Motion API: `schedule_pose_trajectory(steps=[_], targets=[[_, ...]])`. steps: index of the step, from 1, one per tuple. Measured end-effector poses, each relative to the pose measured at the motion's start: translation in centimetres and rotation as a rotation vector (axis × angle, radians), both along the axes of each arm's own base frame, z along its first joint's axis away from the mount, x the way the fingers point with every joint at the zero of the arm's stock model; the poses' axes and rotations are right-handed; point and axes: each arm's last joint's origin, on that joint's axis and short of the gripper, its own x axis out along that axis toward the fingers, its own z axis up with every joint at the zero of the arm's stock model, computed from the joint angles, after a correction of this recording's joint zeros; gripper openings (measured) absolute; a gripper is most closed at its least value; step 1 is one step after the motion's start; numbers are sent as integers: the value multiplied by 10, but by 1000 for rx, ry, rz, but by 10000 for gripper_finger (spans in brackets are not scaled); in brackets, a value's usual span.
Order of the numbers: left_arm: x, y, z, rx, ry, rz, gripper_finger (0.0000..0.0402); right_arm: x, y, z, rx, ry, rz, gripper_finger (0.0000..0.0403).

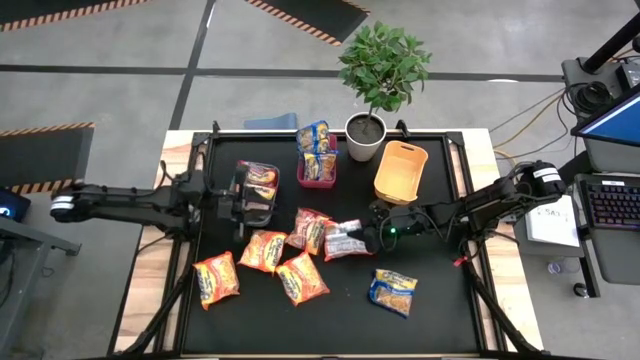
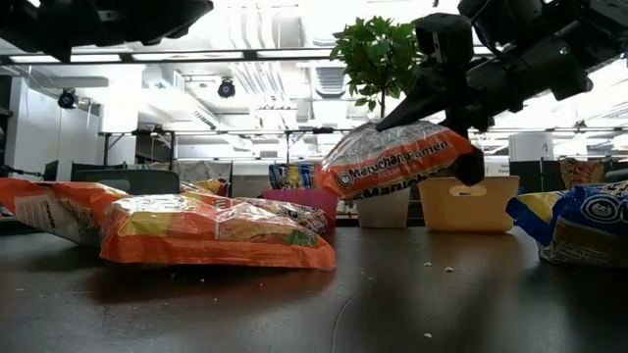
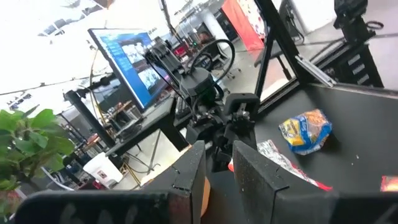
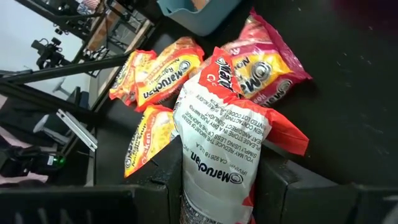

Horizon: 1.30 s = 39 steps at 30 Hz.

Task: Sort Maruchan noodles
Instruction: Put the orange noodle pack into the yellow bin

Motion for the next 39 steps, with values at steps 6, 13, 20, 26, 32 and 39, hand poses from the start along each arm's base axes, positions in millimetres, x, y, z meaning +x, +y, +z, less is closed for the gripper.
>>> schedule_pose_trajectory(steps=[6, 13, 20, 26, 32, 39], targets=[[-4, 0, 5, -52, -16, -3, 65, 2, 0, 3, -33, -11, 14, 122], [-2, 0, 0, -194, 53, -7, 65, 4, 1, 6, -69, -23, 29, 122], [0, 0, -3, -206, 77, -5, 65, 4, 1, 6, -86, -23, 36, 122], [2, 0, -5, -206, 90, -3, 65, 4, 1, 6, -107, -25, 44, 122], [5, 1, -7, -211, 105, 0, 65, 4, 0, 9, -133, -34, 54, 122], [7, 1, -8, -220, 108, 1, 65, 3, 0, 23, -208, -92, 54, 122]])
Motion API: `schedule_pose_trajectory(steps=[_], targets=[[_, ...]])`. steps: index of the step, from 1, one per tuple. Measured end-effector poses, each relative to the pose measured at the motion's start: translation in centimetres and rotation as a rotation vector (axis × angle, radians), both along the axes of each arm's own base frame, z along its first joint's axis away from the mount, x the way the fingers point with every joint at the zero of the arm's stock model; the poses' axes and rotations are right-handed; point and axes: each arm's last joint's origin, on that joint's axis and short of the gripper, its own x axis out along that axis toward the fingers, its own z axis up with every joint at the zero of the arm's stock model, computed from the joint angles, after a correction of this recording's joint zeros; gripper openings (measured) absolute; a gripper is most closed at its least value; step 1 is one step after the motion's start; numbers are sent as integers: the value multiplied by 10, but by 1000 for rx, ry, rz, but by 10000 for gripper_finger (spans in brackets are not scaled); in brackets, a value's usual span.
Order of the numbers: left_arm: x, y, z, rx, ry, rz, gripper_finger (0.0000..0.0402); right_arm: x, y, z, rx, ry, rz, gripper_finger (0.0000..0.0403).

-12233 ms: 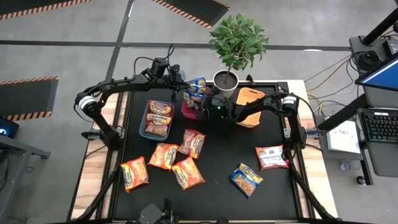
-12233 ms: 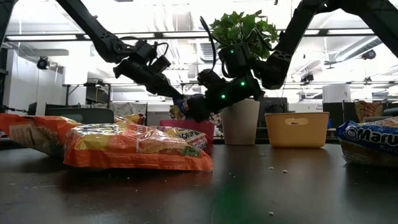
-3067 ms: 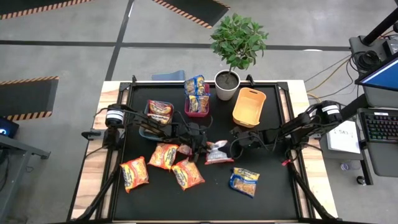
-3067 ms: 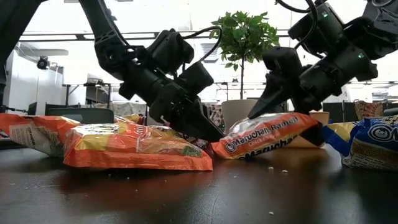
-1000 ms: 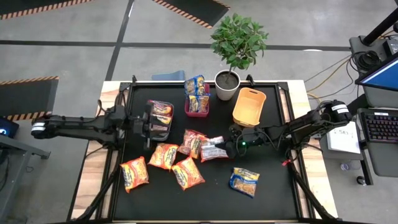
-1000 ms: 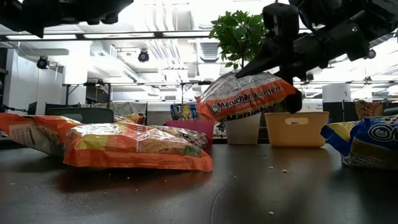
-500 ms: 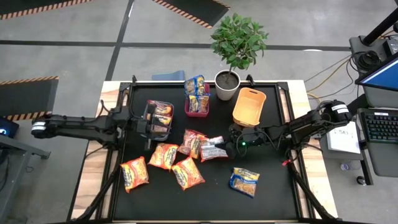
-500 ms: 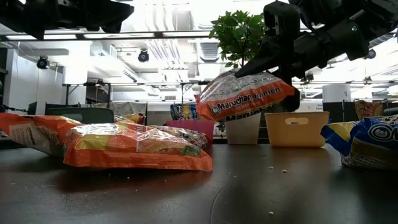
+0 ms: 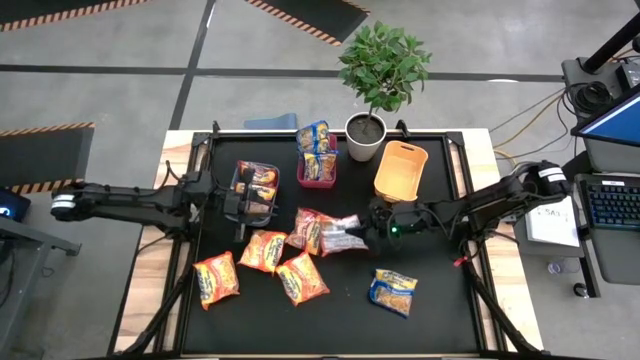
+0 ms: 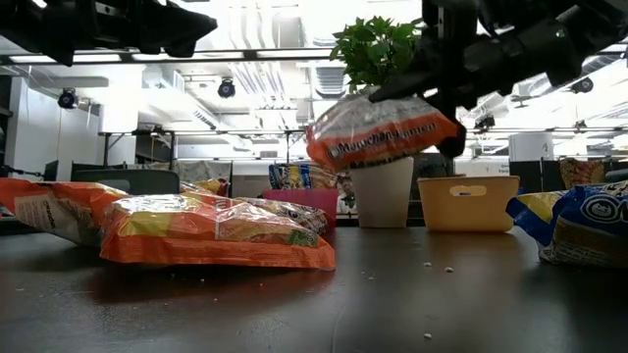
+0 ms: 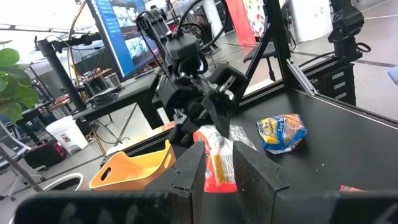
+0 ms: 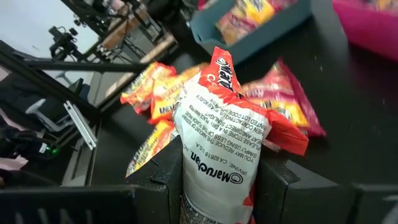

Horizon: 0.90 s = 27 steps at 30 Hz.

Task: Sort Maruchan noodles
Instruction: Put the orange noodle pack into the yellow bin

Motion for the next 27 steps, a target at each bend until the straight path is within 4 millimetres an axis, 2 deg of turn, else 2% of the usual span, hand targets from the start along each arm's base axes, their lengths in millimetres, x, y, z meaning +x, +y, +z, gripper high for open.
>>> schedule_pose_trajectory(steps=[5, 16, 27], targets=[[0, 0, 0, 0, -1, 0, 65, 3, 0, 10, -32, -29, 10, 122], [0, 0, 0, -1, 4, 0, 65, 4, 0, 12, -65, -36, 14, 122], [9, 3, -8, -63, 50, 90, 65, 12, 0, 30, -297, -90, 25, 122]])
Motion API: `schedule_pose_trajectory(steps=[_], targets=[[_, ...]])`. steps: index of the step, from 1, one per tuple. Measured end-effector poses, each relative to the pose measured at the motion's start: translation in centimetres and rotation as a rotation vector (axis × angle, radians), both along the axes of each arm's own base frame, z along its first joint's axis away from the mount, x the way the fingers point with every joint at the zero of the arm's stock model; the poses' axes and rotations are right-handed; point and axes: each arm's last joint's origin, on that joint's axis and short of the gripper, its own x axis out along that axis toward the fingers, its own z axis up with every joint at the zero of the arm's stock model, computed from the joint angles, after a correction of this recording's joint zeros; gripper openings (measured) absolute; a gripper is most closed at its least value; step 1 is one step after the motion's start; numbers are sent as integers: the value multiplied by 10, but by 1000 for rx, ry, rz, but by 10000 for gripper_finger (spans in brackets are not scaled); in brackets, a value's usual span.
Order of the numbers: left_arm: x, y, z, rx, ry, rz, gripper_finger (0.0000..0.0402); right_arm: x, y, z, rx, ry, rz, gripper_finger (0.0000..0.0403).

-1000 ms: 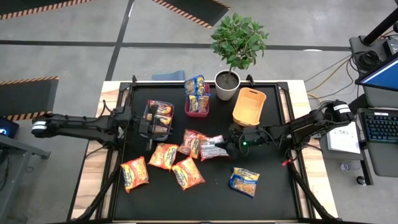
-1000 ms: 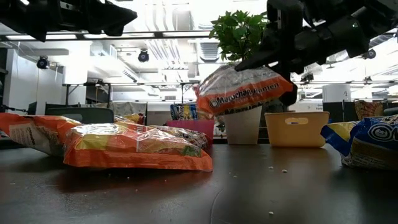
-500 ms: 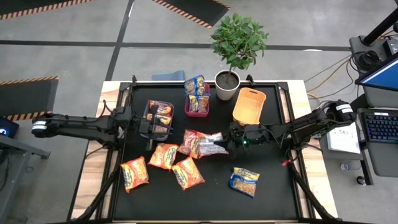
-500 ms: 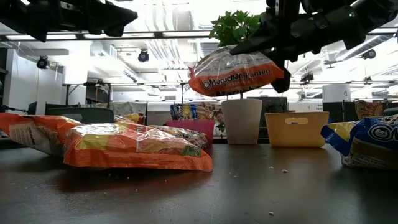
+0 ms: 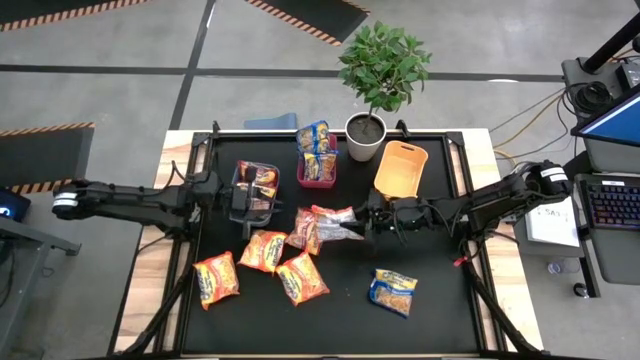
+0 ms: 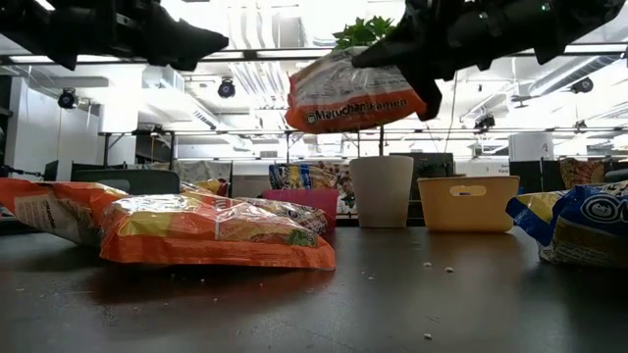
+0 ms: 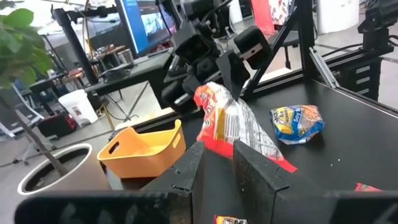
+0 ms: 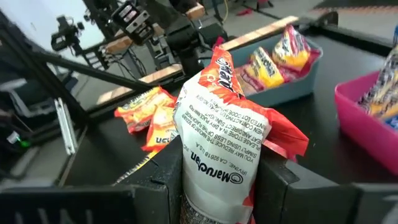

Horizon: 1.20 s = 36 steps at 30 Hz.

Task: Sort Maruchan noodles
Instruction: Put the orange noodle pack into the yellow bin

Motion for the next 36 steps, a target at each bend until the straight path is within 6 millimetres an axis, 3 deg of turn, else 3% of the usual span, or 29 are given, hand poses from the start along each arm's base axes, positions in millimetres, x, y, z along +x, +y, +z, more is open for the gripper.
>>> schedule_pose_trajectory(steps=[6, 18, 36], targets=[[2, 0, 1, 2, -19, -1, 65, 1, 0, 5, -98, -43, 17, 122], [-23, -2, 4, -25, 43, 0, 65, 0, -1, 4, -135, -35, 21, 122], [18, 2, -4, -99, -73, -1, 78, -2, 2, 14, -349, -94, -54, 122]])
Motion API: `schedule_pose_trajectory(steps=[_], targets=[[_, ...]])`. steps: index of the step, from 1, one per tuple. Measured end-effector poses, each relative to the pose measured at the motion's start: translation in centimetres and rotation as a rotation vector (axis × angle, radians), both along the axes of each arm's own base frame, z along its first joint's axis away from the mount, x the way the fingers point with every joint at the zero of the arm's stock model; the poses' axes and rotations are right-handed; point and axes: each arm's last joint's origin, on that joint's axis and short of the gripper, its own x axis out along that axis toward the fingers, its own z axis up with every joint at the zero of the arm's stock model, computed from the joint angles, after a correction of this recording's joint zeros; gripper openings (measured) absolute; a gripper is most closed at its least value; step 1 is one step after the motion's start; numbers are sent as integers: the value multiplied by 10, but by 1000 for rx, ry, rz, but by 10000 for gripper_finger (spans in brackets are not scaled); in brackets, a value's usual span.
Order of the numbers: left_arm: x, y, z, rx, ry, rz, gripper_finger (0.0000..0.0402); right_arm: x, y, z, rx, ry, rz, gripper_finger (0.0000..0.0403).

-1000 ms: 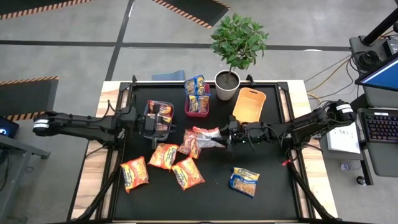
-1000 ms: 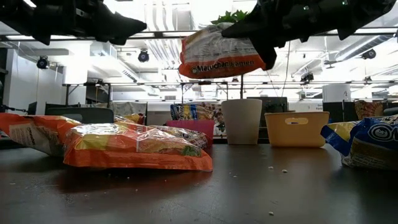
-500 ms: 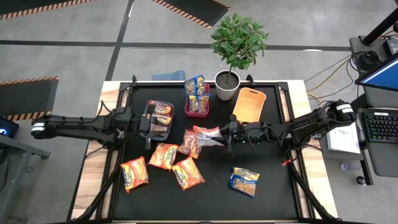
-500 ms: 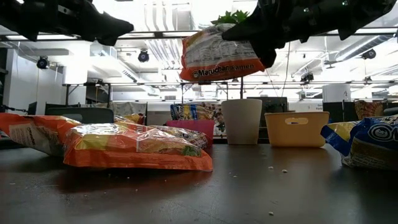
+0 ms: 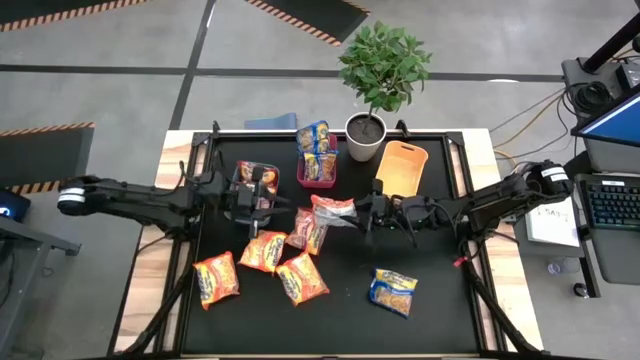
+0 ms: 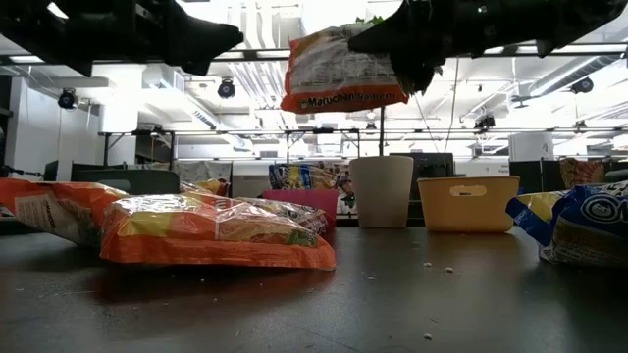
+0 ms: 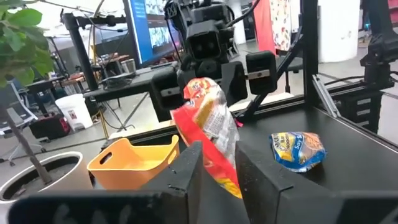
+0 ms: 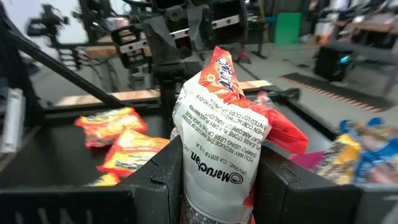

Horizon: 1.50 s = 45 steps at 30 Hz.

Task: Sort Maruchan noodles
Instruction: Put the orange noodle pack into the yellow bin

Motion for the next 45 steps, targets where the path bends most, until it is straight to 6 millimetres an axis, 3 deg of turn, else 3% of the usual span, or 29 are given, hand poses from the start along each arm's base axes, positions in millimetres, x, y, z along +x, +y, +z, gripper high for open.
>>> schedule_pose_trajectory(steps=[7, 12, 19, 36, 41, 45], targets=[[12, 6, -5, -54, -35, 19, 142, -10, 16, 17, -99, 73, -126, 122], [26, 8, -15, -47, -71, 22, 188, -6, 28, 28, -179, 203, -205, 122], [44, 15, -31, -70, -132, 34, 224, -3, 34, 36, -204, 277, -207, 122], [106, 24, -52, -144, -123, -133, 229, -3, 36, 36, -276, 301, -165, 122], [113, 24, -57, -155, -128, -156, 225, -2, 37, 35, -276, 303, -141, 122], [118, 25, -58, -155, -129, -156, 198, -2, 37, 35, -272, 305, -143, 122]])
